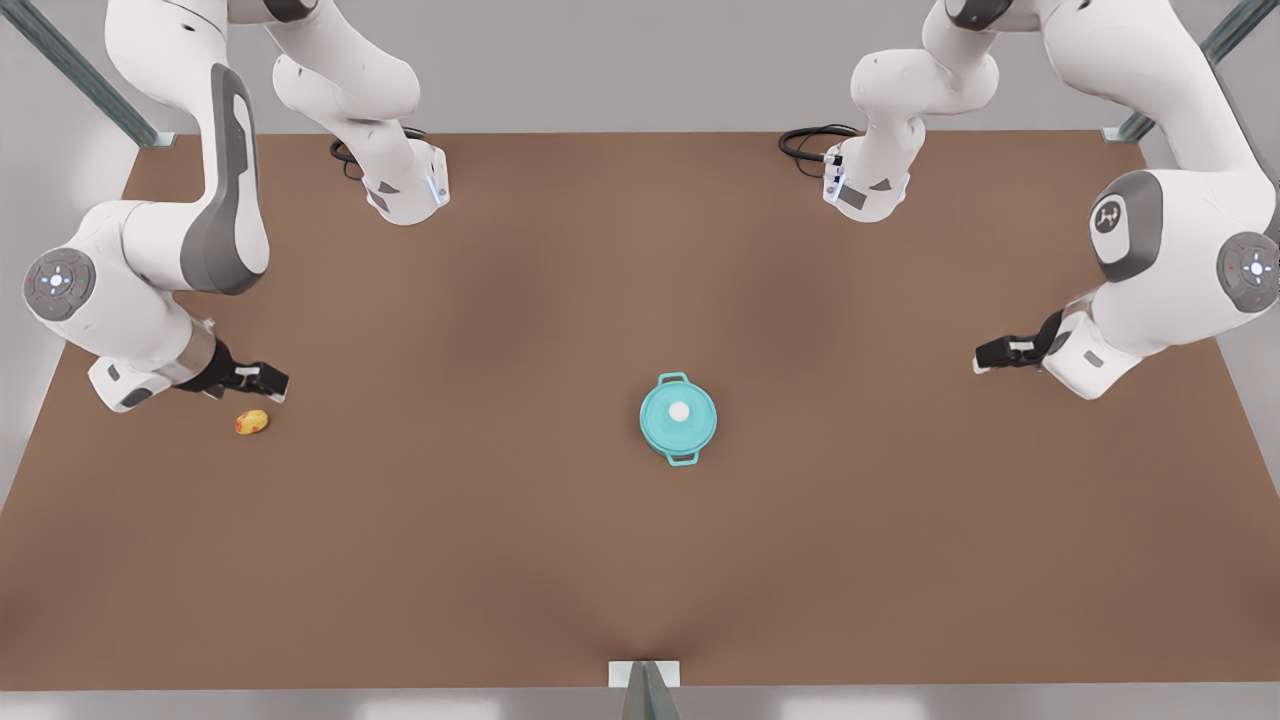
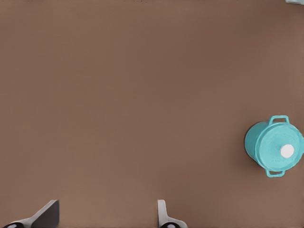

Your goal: Open the pot lid and put the potato into the pot

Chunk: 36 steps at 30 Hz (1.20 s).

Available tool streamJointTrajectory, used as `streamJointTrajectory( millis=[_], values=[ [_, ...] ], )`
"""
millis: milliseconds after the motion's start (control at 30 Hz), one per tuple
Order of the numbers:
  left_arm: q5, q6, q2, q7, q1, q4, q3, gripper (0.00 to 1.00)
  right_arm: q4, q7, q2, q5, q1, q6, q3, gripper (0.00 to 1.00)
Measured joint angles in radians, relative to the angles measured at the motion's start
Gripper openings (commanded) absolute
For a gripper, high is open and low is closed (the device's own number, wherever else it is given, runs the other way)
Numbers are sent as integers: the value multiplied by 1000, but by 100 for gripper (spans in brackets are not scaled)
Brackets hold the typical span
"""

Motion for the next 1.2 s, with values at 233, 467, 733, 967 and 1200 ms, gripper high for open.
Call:
streamJointTrajectory(
  millis=[233, 467, 733, 967, 1200],
  values=[
    [37, 113, 95, -41, -369, 41, -114, 100, 24, 98, 36, 2, -27, 30, -32, 100],
    [135, 299, 344, -273, -573, 40, -118, 100, -256, 264, -48, 32, -101, 128, -36, 100],
    [173, 528, 501, -500, -582, 44, -95, 100, -414, 404, 63, 13, -154, 455, -44, 100],
    [196, 638, 510, -634, -591, 11, -94, 100, -383, 486, 203, -27, -213, 628, -60, 100],
    [219, 671, 512, -733, -607, -14, -96, 100, -382, 546, 264, -32, -220, 690, -90, 100]
  ],
)
